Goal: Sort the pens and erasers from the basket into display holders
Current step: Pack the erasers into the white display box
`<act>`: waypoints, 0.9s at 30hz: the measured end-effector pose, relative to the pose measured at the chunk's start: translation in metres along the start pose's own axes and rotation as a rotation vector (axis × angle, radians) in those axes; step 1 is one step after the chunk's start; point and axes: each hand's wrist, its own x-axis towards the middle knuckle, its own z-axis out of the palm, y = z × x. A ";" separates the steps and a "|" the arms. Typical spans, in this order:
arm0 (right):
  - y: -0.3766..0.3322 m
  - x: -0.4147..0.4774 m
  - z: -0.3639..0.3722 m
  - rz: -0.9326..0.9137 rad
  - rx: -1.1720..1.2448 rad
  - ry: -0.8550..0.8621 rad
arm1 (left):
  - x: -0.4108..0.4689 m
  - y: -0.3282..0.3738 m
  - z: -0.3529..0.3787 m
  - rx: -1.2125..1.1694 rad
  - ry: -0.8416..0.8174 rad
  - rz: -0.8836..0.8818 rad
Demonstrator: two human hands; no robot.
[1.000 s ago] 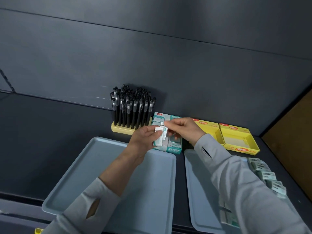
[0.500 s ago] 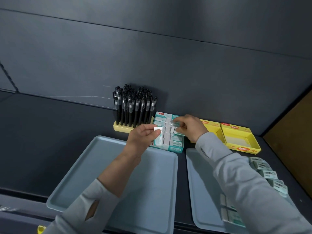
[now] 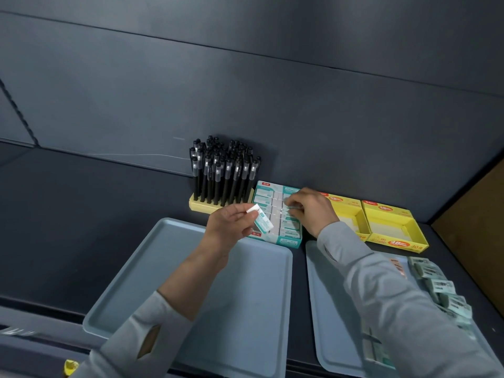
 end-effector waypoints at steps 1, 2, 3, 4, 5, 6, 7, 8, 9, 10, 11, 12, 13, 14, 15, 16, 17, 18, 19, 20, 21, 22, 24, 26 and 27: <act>-0.002 -0.001 -0.002 -0.006 0.014 0.018 | 0.000 0.000 0.000 -0.002 -0.001 0.000; -0.005 -0.003 -0.003 -0.002 0.059 0.040 | 0.000 0.000 0.001 -0.006 -0.001 -0.001; -0.010 -0.005 -0.004 0.019 0.149 0.046 | 0.001 -0.001 0.002 -0.015 -0.001 -0.004; -0.015 -0.009 -0.006 0.056 0.288 0.016 | 0.002 -0.001 0.003 -0.027 0.000 -0.008; -0.021 -0.012 -0.008 0.097 0.464 -0.048 | 0.003 -0.002 0.004 -0.041 0.000 -0.010; -0.027 -0.015 -0.010 0.133 0.654 -0.127 | 0.004 -0.002 0.006 -0.049 0.001 -0.008; -0.031 -0.018 -0.010 0.163 0.811 -0.196 | 0.005 -0.003 0.007 -0.052 0.001 -0.002; -0.034 -0.021 -0.011 0.177 0.908 -0.240 | 0.006 -0.004 0.008 -0.054 -0.004 0.009; -0.035 -0.023 -0.013 0.175 0.930 -0.246 | 0.007 -0.005 0.009 -0.050 -0.014 0.026; -0.034 -0.024 -0.015 0.170 0.928 -0.229 | 0.008 -0.006 0.010 -0.037 -0.024 0.050; -0.032 -0.023 -0.018 0.166 0.893 -0.190 | 0.009 -0.007 0.011 0.003 -0.028 0.084; -0.026 -0.022 -0.020 0.169 0.827 -0.141 | 0.010 -0.009 0.011 0.093 -0.016 0.141; -0.020 -0.021 -0.022 0.177 0.731 -0.095 | 0.012 -0.010 0.010 0.233 0.010 0.220; -0.014 -0.021 -0.024 0.194 0.621 -0.058 | 0.014 -0.011 0.009 0.403 0.038 0.312; -0.008 -0.021 -0.026 0.209 0.499 -0.039 | 0.016 -0.012 0.008 0.578 0.059 0.408; -0.003 -0.021 -0.026 0.214 0.398 -0.032 | 0.018 -0.013 0.007 0.742 0.061 0.501; 0.000 -0.022 -0.025 0.214 0.325 -0.031 | 0.019 -0.015 0.006 0.885 0.041 0.579; 0.001 -0.022 -0.023 0.213 0.267 -0.033 | 0.021 -0.017 0.005 1.004 0.007 0.640; 0.000 -0.022 -0.021 0.211 0.217 -0.028 | 0.023 -0.019 0.004 1.095 -0.035 0.681; 0.000 -0.021 -0.018 0.207 0.174 -0.016 | 0.023 -0.020 0.003 1.164 -0.073 0.711; -0.001 -0.020 -0.016 0.192 0.134 -0.008 | 0.024 -0.022 0.002 1.225 -0.100 0.739; -0.002 -0.020 -0.014 0.168 0.099 -0.014 | 0.024 -0.025 0.001 1.279 -0.112 0.766; -0.006 -0.021 -0.011 0.114 0.041 -0.060 | 0.026 -0.029 -0.001 1.345 -0.121 0.800; -0.009 -0.020 -0.007 0.072 -0.001 -0.064 | 0.027 -0.031 -0.003 1.381 -0.128 0.836; -0.010 -0.019 -0.006 0.055 -0.018 -0.052 | 0.027 -0.032 -0.003 1.395 -0.124 0.859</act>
